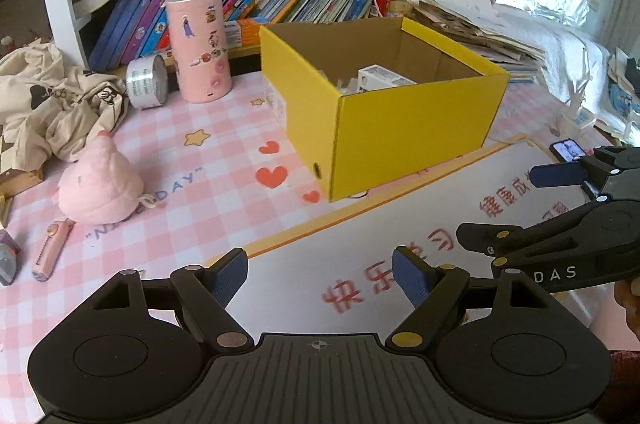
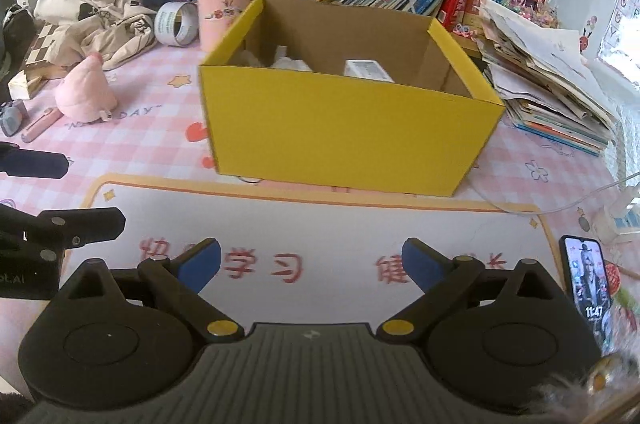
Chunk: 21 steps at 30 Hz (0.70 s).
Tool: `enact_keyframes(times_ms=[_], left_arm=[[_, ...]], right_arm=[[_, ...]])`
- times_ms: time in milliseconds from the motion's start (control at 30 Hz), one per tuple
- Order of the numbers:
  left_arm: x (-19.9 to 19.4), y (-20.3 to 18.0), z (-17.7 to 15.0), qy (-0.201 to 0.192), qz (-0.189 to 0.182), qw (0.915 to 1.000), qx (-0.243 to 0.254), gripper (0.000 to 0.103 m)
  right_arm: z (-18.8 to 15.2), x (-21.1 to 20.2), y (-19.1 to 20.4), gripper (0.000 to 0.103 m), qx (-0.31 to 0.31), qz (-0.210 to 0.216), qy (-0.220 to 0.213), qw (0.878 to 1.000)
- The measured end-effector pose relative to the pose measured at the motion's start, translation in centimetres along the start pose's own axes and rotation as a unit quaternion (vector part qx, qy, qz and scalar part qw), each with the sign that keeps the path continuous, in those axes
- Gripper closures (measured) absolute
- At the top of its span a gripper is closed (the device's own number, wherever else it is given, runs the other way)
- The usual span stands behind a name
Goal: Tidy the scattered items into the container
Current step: 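Withdraw both tools from the yellow box back over the desk, then close the left gripper on the pink comb while the right grasps the pink plush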
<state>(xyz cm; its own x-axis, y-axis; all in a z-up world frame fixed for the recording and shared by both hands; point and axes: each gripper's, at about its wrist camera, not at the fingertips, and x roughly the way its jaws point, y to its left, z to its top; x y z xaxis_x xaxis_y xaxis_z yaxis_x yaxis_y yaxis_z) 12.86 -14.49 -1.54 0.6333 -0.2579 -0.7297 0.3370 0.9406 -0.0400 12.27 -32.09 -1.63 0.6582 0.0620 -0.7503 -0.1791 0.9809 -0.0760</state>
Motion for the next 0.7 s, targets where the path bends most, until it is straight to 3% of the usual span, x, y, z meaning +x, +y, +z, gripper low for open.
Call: enact_keyframes(times_ms=[300, 700], left_arm=[[-1.7, 4.9, -1.6, -0.002, 0.007, 0.9999, -0.007, 0.021], [-4.2, 12.0, -3.6, -0.011, 0.051, 0.9974, -0.050, 0.021]], right_arm=[[0.7, 0.7, 6.3, 0.005, -0.022, 0.014, -0.002, 1.000], [2.7, 2.0, 14.8, 0.005, -0.079, 0.058, -0.016, 0.995]])
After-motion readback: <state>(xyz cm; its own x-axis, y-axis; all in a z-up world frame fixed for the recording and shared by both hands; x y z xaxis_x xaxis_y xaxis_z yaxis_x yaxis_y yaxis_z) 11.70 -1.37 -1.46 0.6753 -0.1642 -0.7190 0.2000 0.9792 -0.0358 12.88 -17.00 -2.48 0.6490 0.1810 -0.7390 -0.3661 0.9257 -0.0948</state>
